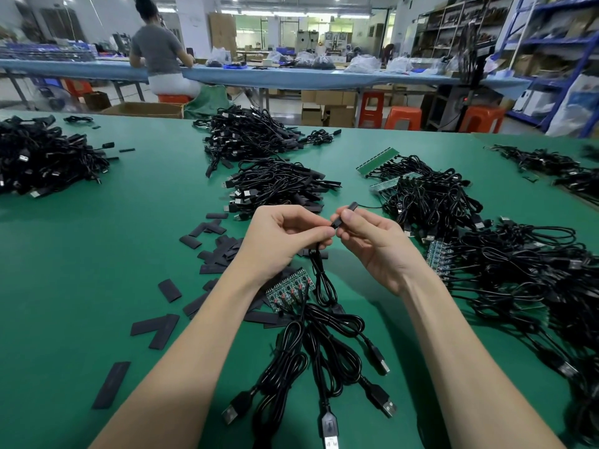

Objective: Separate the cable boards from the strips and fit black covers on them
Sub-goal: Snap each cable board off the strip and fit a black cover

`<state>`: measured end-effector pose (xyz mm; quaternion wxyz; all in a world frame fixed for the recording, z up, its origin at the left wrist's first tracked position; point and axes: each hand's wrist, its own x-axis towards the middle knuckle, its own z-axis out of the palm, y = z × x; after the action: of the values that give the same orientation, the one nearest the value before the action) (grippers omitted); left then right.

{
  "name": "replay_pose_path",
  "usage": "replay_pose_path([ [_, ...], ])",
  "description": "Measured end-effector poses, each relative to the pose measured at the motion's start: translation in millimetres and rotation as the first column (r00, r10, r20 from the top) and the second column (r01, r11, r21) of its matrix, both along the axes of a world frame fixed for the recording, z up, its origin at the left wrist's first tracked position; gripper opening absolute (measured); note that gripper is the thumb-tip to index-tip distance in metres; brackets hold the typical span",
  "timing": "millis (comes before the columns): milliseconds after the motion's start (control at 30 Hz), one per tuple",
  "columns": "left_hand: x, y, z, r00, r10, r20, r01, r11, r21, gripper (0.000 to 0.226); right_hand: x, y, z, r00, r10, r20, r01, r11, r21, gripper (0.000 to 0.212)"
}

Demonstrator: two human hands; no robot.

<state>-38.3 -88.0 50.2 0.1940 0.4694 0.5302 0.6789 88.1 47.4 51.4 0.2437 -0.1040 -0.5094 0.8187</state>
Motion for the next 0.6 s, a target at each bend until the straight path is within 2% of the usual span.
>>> replay_pose_path([
  [333,-1,3,-5,0.999,0.024,0.042,-0.025,0.999,0.023,0.01,-1,-6,0,1.0,-0.013,0.005,0.013,1.0,0.022,0.011],
  [500,0,6,-7,0.993,0.034,0.111,-0.039,0.998,0.045,0.009,-4,-15,6,0.977,-0.185,-0.11,0.191,0.981,0.045,0.03],
  [600,1,8,-8,0.99,0.044,0.136,-0.051,0.998,0.047,0.009,-6,-22,10,0.95,-0.273,-0.152,0.281,0.959,0.037,0.025],
])
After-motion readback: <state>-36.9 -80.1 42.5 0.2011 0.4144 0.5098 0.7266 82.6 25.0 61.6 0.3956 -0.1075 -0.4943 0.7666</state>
